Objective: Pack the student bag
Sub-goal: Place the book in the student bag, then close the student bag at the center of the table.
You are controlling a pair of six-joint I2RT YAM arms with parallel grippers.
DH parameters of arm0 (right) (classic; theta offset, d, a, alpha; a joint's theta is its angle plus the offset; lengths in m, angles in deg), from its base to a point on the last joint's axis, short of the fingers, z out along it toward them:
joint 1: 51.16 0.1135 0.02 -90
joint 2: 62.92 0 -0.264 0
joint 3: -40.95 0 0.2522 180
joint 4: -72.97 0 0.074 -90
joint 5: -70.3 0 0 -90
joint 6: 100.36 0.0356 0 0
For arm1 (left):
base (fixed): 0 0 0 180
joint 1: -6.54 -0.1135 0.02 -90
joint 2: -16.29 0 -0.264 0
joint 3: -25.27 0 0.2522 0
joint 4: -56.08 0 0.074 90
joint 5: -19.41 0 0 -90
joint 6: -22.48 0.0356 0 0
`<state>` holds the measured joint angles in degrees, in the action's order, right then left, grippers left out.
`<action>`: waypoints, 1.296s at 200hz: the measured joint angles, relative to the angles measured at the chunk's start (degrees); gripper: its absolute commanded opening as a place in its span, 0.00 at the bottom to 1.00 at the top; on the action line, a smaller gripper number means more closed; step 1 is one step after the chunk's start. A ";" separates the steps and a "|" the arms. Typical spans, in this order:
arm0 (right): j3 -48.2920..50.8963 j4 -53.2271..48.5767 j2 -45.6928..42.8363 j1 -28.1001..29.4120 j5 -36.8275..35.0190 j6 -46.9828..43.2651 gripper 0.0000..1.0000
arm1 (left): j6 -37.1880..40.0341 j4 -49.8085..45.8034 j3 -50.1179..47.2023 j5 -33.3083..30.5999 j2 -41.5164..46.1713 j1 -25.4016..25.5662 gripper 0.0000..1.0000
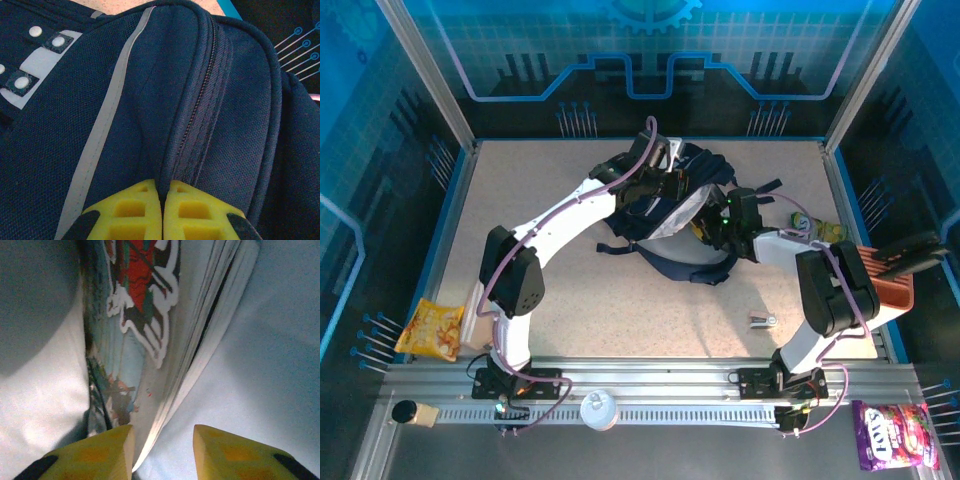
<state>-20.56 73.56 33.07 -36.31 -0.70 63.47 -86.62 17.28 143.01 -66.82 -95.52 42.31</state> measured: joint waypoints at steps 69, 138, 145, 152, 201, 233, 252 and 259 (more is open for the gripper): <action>-6.56 -0.17 6.69 0.48 0.52 -1.18 0.16 | -0.37 -0.02 -0.02 0.46 0.00 -0.04 0.00; -1.11 -3.41 -2.67 -0.50 -0.39 -5.01 0.40 | -0.50 0.07 -0.66 1.01 0.00 -0.09 0.00; 0.02 -4.92 -5.66 -0.83 -1.01 -5.66 0.42 | -0.52 0.04 -0.66 1.09 0.00 -0.11 0.00; 0.81 -6.86 -8.68 -1.18 -1.70 -6.38 0.44 | -0.52 0.09 -0.66 1.14 0.00 -0.15 0.00; 1.27 -22.36 -27.30 -2.54 -12.90 -10.64 0.51 | -1.62 0.13 -0.66 2.36 -0.35 -0.57 0.00; 1.18 -30.91 -34.75 -2.78 -20.94 -13.31 0.60 | -2.03 0.39 -0.66 5.35 -1.79 -0.68 0.17; -0.39 -35.34 -36.87 -2.82 -24.41 -15.47 0.65 | -2.34 0.42 -0.66 7.41 -2.25 -0.74 0.38; -1.46 -36.52 -37.09 -2.82 -25.35 -16.37 0.67 | -2.78 0.44 -0.66 7.91 -2.25 -0.76 0.44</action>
<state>-22.02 37.04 -4.02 -39.13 -26.05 47.09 -89.39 17.72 142.36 -58.90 -97.77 41.54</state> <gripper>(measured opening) 0.644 0.343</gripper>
